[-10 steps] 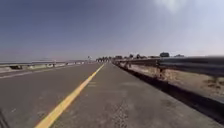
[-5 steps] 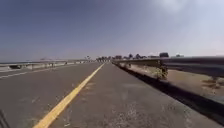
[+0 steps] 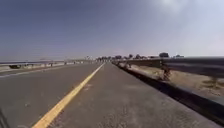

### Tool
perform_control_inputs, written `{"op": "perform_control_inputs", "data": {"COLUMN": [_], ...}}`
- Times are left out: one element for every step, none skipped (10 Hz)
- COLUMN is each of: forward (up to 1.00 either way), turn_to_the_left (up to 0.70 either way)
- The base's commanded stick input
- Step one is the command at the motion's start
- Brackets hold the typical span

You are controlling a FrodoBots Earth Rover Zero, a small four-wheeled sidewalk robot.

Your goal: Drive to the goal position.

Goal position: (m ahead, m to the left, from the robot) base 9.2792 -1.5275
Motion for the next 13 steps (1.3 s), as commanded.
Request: {"op": "perform_control_inputs", "data": {"forward": [0.3,0.3,0.3,0.3,0.3,0.3,0.3,0.3,0.3,0.3,0.3,0.3,0.3], "turn_to_the_left": [0.0,0.0,0.0,0.0,0.0,0.0,0.0,0.0,0.0,0.0,0.6,0.6,0.18]}}
